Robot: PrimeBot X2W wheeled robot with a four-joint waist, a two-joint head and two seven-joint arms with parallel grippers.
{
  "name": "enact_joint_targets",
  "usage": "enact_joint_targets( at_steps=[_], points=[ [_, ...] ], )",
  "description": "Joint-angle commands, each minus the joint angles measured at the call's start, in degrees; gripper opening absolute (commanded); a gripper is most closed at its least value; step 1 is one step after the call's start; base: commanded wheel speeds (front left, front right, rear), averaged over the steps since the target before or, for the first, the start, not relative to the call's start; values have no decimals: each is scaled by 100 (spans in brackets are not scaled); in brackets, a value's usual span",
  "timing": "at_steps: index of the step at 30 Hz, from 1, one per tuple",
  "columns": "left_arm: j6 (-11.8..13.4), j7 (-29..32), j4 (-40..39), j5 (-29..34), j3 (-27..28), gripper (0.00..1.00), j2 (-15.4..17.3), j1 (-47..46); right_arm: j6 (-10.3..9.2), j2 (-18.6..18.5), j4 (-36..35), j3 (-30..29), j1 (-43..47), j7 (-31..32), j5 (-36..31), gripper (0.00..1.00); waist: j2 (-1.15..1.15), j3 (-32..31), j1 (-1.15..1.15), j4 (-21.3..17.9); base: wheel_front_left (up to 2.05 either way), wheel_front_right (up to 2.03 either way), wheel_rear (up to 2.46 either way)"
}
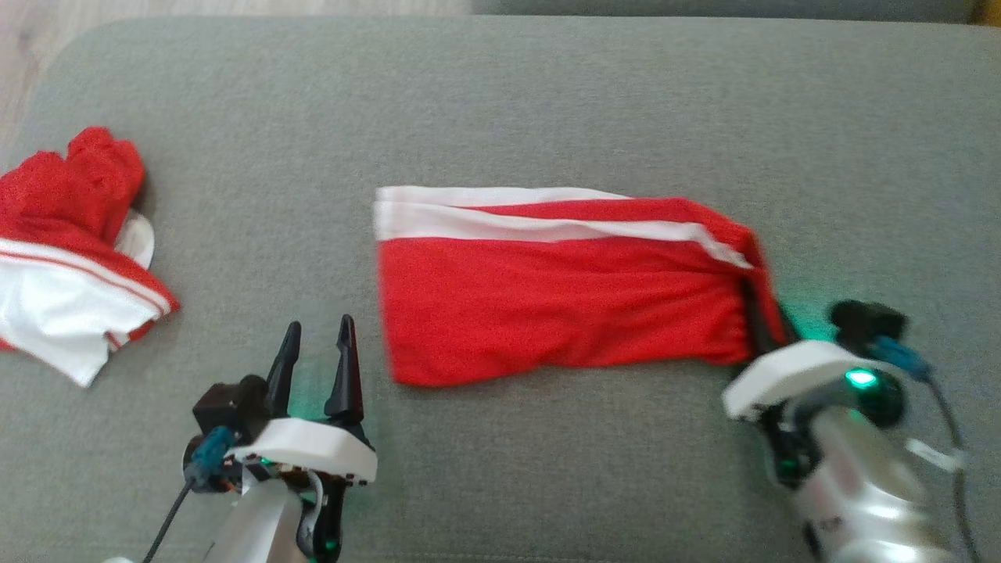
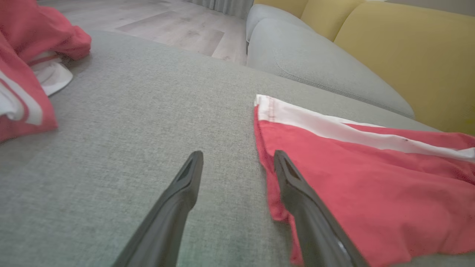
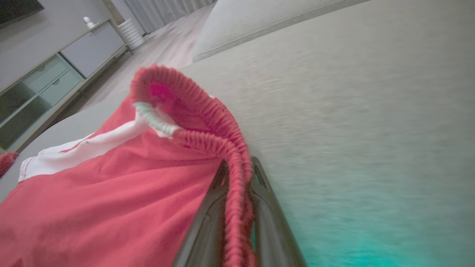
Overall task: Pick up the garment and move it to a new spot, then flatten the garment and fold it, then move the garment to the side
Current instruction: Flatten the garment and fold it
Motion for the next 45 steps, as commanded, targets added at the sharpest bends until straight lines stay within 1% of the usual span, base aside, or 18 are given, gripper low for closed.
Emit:
enact_joint_targets(
  at_steps=[1,4,7,10,13,16,20,21,28,29,30,31,34,37,39,41,43,45],
  points=[
    [-9,-47,-157,0,125,100,40,-1,37,-212,-158,-180,107,-14,-86,0,0,-91,0,-140,0,0,0],
    [-24,-47,-143,-15,61,100,39,49,37,-401,-267,-464,141,-14,-182,0,0,-155,0,-253,0,0,0],
    [-36,-47,-107,-43,-27,100,39,106,37,-337,-500,-453,147,-14,-28,0,0,-226,0,-331,0,0,0],
    [-47,-47,-60,-113,-120,100,39,160,37,-132,-767,-68,177,9,647,0,0,-303,0,-351,0,0,0],
    [-25,-47,-104,-308,-124,100,39,209,37,-25,-1159,531,183,192,1328,0,0,-374,0,-304,0,0,0],
    [-19,-47,-132,-363,-252,100,39,257,37,20,-1473,1179,190,406,1729,0,0,-438,0,-159,0,0,0],
    [-5,-47,-125,-367,-410,100,39,304,37,61,-1583,1770,102,486,2020,0,0,-495,0,119,0,0,0],
    [-5,-47,-125,-367,-410,100,39,304,37,61,-1583,1770,102,486,2020,0,0,-495,0,119,0,0,0],
    [19,-47,-102,-366,-506,100,39,335,37,93,-1047,2318,-291,219,2103,0,0,-469,0,655,0,0,0],
    [19,-47,-98,-358,-511,100,39,332,37,93,-993,2394,-336,177,2169,24,0,-461,0,712,0,0,0],
    [20,-47,-95,-350,-511,100,39,330,37,94,-977,2500,-378,142,2252,73,0,-450,0,755,0,0,0],
    [21,-47,-94,-349,-502,100,39,329,37,94,-982,2634,-410,121,2354,100,0,-439,0,783,0,0,0],
    [19,-47,-88,-333,-458,100,39,336,37,95,-981,2963,-495,66,2638,100,0,-431,0,797,0,0,0],
    [58,-47,-105,-324,-358,100,39,328,37,95,-923,3158,-591,13,2647,100,0,-439,0,699,0,0,0],
    [75,-47,-159,-295,-270,100,39,318,37,95,-944,3140,-641,-6,2525,100,0,-446,0,585,0,0,0],
    [86,-47,-235,-239,-174,100,39,309,37,95,-1123,2772,-639,-10,2191,100,0,-456,0,451,0,0,0],
    [103,-47,-336,-158,-54,100,39,307,37,95,-1341,2237,-526,-11,1576,100,0,-478,0,303,0,0,0],
    [130,-47,-482,-37,77,100,39,317,37,84,-1603,1609,-291,-12,809,100,0,-506,0,167,0,0,0]
  ],
)
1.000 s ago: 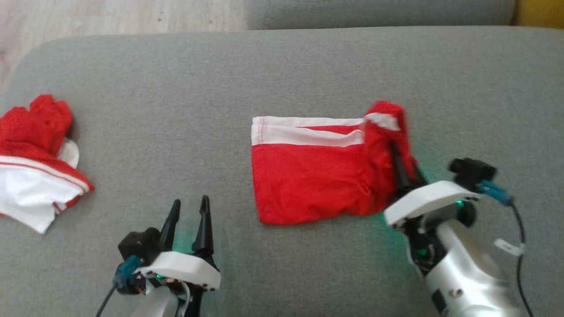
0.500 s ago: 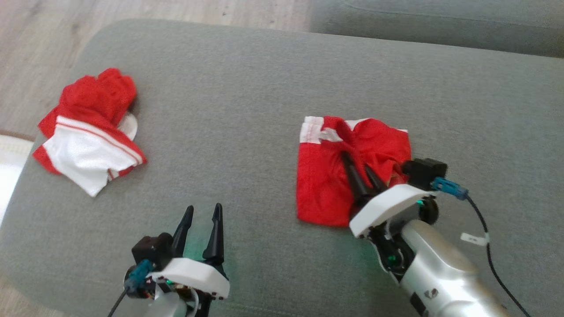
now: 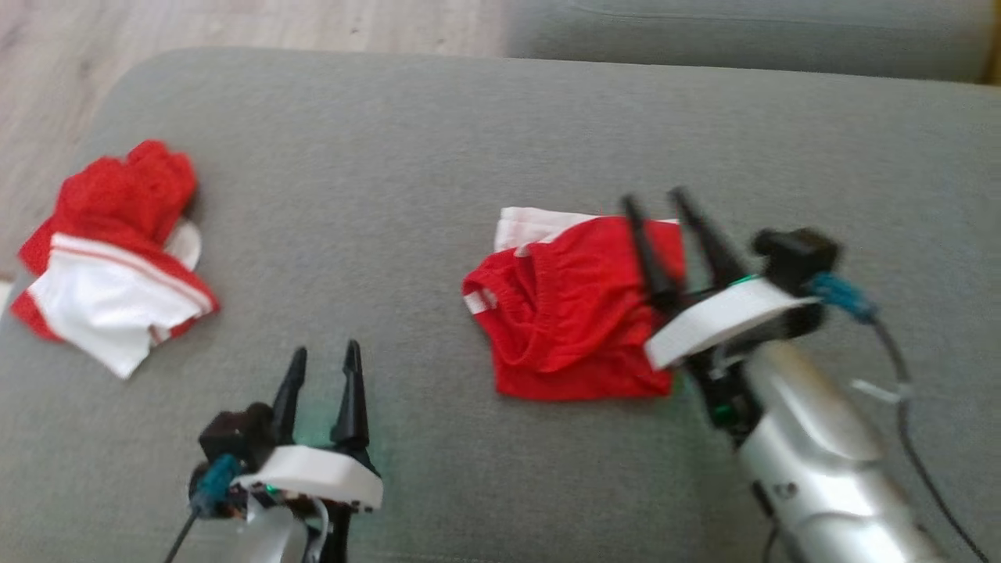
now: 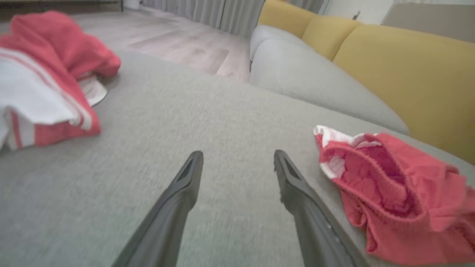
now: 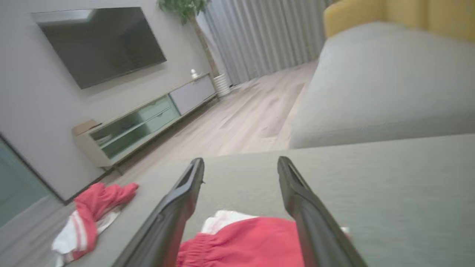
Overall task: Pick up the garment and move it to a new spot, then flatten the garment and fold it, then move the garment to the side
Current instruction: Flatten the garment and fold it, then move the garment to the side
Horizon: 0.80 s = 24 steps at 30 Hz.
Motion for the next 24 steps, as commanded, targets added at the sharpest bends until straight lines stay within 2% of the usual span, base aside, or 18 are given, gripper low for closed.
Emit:
enact_joint_targets(
  at_steps=[1,5,8,15,24],
  points=[
    [53,-47,-262,125,268,100,39,-110,39,98,-274,-263,210,-76,-364,100,0,-54,0,-187,0,0,0],
    [122,-47,-584,480,508,100,39,10,39,105,-685,-1325,817,-76,-1566,100,0,-142,0,-410,0,0,0],
    [157,-47,-769,723,673,100,39,160,39,108,-831,-1674,1180,-77,-2013,100,0,-229,0,-539,0,0,0],
    [161,-47,-1041,1079,782,100,39,732,39,109,-761,-1892,1831,-77,-2472,100,0,-491,0,-687,0,0,0],
    [212,-47,-1144,1004,665,100,39,1050,39,110,-775,-1776,2072,-77,-2478,100,0,-572,0,-712,0,0,0]
  ],
)
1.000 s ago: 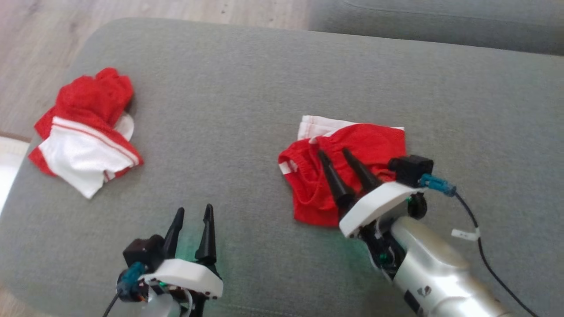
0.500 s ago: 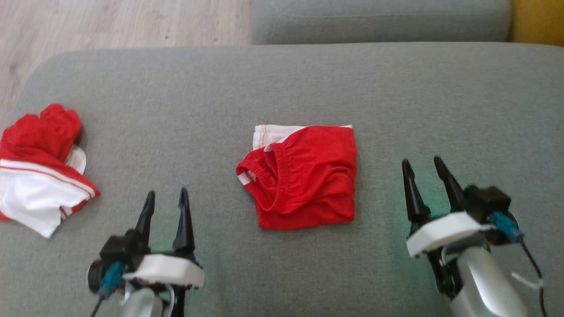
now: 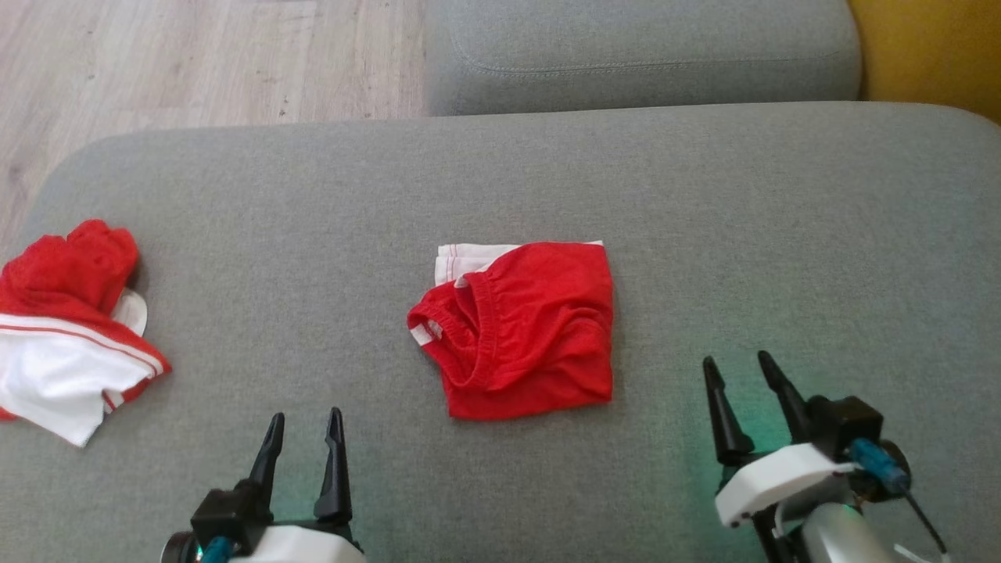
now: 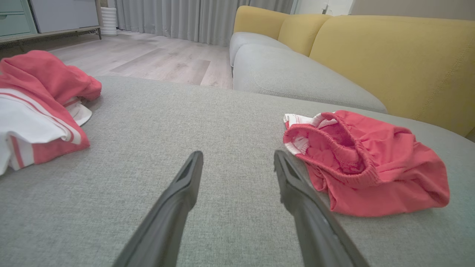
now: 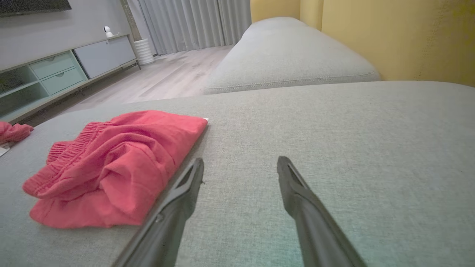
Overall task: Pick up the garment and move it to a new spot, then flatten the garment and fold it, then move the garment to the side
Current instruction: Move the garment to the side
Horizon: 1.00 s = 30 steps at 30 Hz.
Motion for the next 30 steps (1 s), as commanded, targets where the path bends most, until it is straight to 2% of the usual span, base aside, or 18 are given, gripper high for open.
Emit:
enact_joint_targets(
  at_steps=[1,4,10,16,17,18,25,30],
  points=[
    [25,-47,-188,-15,133,100,29,-188,39,14,-177,216,-237,-62,-38,100,0,12,1,11,0,0,0],
    [20,-47,-190,-18,83,100,29,-237,39,14,-153,497,-319,-62,-48,100,0,58,1,54,0,0,0],
    [-30,-47,-164,-81,-1,100,29,-323,39,14,91,1427,-597,-62,71,100,0,186,1,202,0,0,0],
    [-75,-47,-115,-122,-50,100,29,-379,39,15,624,1748,-966,-62,221,100,0,280,1,354,0,0,0],
    [-81,-47,-114,-126,-48,100,29,-398,39,15,729,1795,-1059,-62,252,64,0,302,1,386,0,0,0],
    [-84,-47,-116,-127,-48,100,29,-407,39,15,746,1822,-1099,-62,258,1,0,311,1,399,0,0,0],
    [-99,-47,-96,-189,-39,100,29,-417,39,15,1102,1888,-1046,-62,341,0,0,312,1,418,0,0,0],
    [-114,-47,-74,-210,3,100,29,-370,39,15,838,1890,-800,-62,305,0,0,232,1,337,0,0,0]
  ],
)
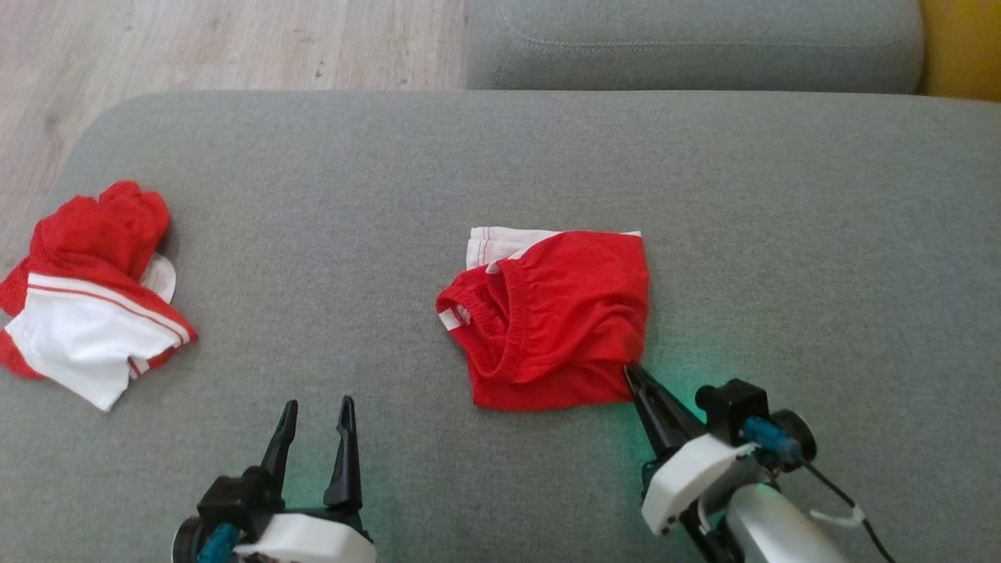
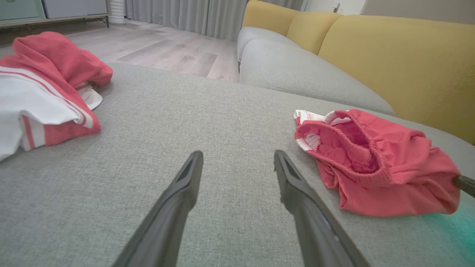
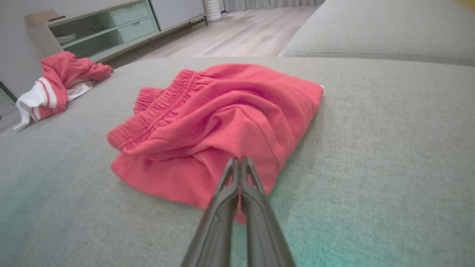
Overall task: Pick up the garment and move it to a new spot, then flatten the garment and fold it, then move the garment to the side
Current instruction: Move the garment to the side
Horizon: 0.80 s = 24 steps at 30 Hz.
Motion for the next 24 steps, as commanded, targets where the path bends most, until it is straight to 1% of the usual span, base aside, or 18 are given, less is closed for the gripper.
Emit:
enact_joint_targets(
  at_steps=[1,8,9,10,11,12,14,17,21,24],
  points=[
    [-11,-47,-149,-23,184,100,27,-164,37,16,-241,71,156,-63,-28,0,0,-46,0,-39,0,0,0],
    [-9,-47,-131,-35,214,100,27,-76,37,9,-166,-115,714,-63,-192,0,0,-198,0,-200,0,0,0],
    [-4,-47,-130,-33,225,100,27,-64,37,9,-203,-169,742,-63,-165,13,0,-214,0,-229,0,0,0],
    [-4,-47,-130,-33,225,100,27,-64,37,9,-203,-169,742,-63,-165,13,0,-214,0,-229,0,0,0],
    [1,-47,-128,-29,239,100,27,-56,37,10,-264,-222,768,-63,-118,92,0,-226,0,-256,0,0,0],
    [5,-47,-126,-25,256,100,27,-50,37,10,-360,-262,788,-63,-60,100,0,-237,0,-283,0,0,0],
    [10,-47,-130,-16,284,100,27,-49,37,12,-619,-297,820,-63,52,100,0,-249,0,-326,0,0,0],
    [29,-47,-172,0,332,100,27,-67,37,13,-1211,-457,849,-63,163,100,0,-246,0,-386,0,0,0],
    [75,-47,-325,75,453,100,27,-91,37,14,-1877,-1036,855,-63,84,100,0,-238,0,-454,0,0,0],
    [80,-47,-446,205,519,100,27,-98,37,14,-2098,-1383,846,-63,102,100,0,-243,0,-477,0,0,0]
  ],
)
